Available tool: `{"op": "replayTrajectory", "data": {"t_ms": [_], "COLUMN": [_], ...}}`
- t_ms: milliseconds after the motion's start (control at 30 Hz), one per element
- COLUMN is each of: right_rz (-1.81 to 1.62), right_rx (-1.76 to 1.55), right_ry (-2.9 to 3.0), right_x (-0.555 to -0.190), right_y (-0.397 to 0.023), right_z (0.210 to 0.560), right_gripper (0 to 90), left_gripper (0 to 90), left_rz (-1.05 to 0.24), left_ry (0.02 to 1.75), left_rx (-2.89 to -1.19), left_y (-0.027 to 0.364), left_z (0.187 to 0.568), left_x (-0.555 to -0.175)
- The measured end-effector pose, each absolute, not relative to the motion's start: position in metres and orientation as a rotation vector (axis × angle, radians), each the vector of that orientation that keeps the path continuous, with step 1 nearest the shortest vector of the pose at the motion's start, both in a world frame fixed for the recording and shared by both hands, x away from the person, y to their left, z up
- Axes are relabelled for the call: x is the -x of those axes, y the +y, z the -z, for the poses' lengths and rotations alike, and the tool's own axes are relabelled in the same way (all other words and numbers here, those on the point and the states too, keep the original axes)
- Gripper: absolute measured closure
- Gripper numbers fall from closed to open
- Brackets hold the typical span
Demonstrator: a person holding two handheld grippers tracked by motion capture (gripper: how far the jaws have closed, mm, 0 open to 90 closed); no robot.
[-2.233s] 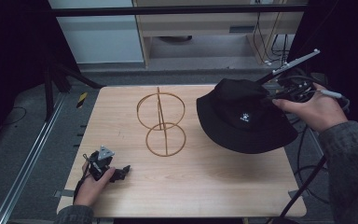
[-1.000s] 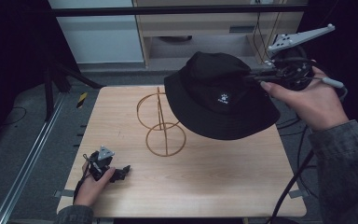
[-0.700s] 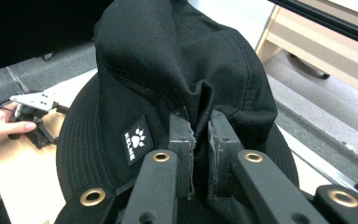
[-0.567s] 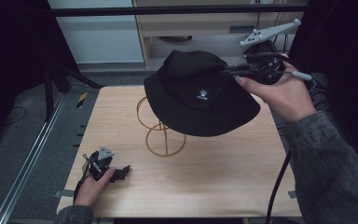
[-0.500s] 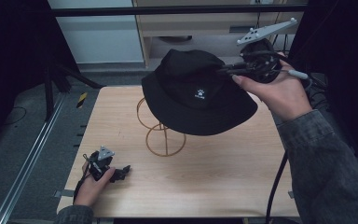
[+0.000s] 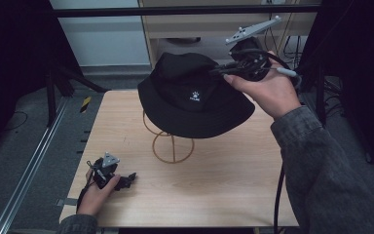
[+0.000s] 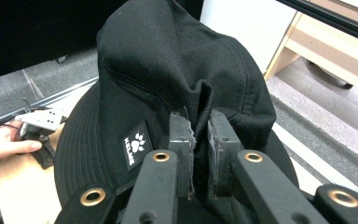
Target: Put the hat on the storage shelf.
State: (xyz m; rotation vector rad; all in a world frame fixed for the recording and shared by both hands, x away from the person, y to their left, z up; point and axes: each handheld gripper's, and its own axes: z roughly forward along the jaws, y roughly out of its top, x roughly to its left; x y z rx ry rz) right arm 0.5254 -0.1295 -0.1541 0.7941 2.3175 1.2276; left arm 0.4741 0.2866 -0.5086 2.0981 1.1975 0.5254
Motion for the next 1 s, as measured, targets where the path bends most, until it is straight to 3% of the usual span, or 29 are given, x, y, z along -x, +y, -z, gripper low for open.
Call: {"op": "replayTrajectory", "data": {"t_ms": [1000], "right_rz": [-1.269], "right_rx": [-0.779], "right_ry": [2.412], "right_x": [-0.551], "right_y": [-0.080], "right_z": [0.193], "right_gripper": [82.4], "left_gripper": [0.0], "left_rz": [-0.524], "left_ry": [1.193], "left_rx": [-2.101], "left_y": [0.287], "left_z": [0.509], "left_x": [-0.474]}}
